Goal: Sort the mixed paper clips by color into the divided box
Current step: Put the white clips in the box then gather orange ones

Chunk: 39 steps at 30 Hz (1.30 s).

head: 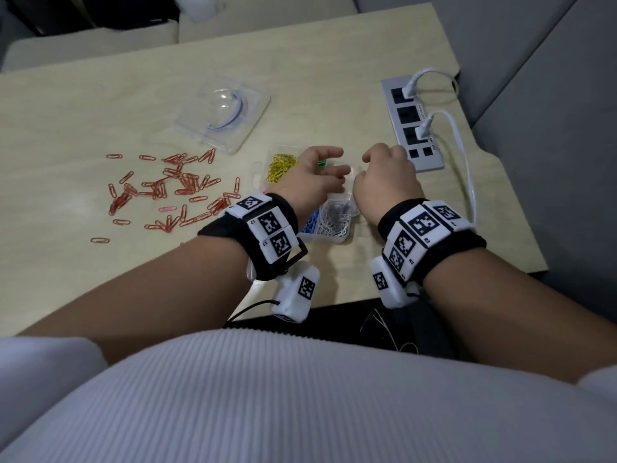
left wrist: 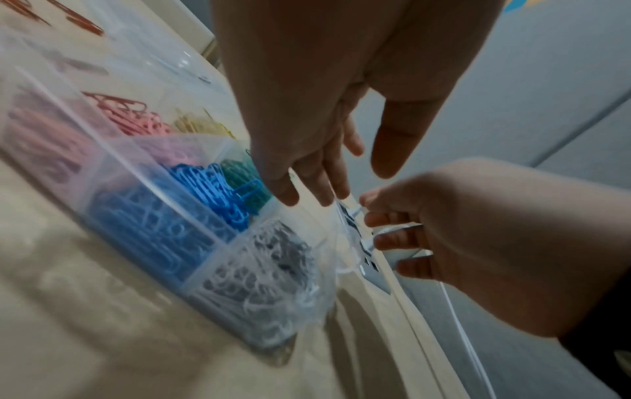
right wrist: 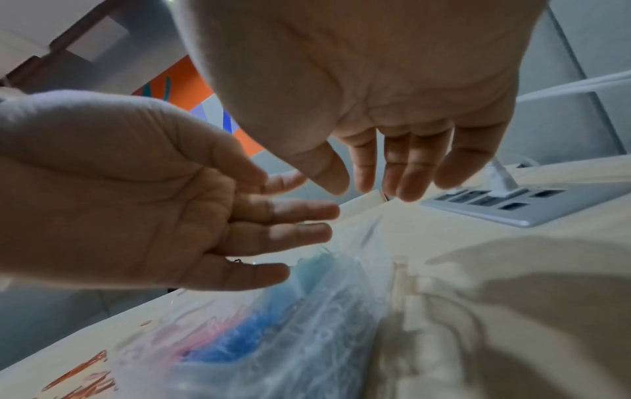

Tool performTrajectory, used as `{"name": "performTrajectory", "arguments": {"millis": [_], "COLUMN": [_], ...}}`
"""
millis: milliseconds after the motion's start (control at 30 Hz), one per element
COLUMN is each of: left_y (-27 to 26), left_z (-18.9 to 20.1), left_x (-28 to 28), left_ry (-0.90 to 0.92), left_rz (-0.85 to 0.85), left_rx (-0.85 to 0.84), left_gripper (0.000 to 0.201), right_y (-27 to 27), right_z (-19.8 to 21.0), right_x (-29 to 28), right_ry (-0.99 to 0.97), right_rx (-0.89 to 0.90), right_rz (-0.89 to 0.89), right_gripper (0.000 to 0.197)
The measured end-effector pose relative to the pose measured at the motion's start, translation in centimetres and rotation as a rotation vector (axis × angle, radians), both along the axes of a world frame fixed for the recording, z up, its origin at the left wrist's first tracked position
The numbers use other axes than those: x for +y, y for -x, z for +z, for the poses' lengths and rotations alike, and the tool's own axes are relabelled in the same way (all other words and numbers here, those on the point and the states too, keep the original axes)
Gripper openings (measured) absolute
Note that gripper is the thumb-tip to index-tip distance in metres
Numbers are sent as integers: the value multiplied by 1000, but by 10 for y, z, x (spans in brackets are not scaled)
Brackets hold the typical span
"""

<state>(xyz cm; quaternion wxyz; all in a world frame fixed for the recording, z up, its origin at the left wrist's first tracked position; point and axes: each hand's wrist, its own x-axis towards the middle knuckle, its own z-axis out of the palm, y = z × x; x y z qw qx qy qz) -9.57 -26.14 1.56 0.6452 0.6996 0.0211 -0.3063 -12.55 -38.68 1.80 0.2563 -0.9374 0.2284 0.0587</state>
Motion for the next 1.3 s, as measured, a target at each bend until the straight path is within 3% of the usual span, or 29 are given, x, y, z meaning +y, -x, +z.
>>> {"name": "performTrajectory", "arguments": {"millis": [133,300,567,733,967,1167,1300], "left_y": [-11,-30,-58,-72,-91,-99,-99], "left_z": [13,19,10,0,-9,-13,-9], "left_x": [31,98,204,246,280,296,299], "left_ry": [6,-56,-198,-258,-312,-318,-331], "left_rz": [109,263,452,433,350,283,276], "left_rx": [88,178,318,399,502,494,417], "left_gripper": [23,18,7,13,16,13,11], "right_y": [-10,-32,-79,-100,-117,-108,-110], "right_z": [13,25,8,-4,-17,-29,-31], "right_x": [21,72,147,190,247,272,279], "right_ry": [18,-40,74,172,176,255,245], "right_rx": [-36,-41,221,339,309,191,273], "right_rz": [80,273,552,715,808,927,878], "right_gripper": [32,27,25,22,18,20,21]}}
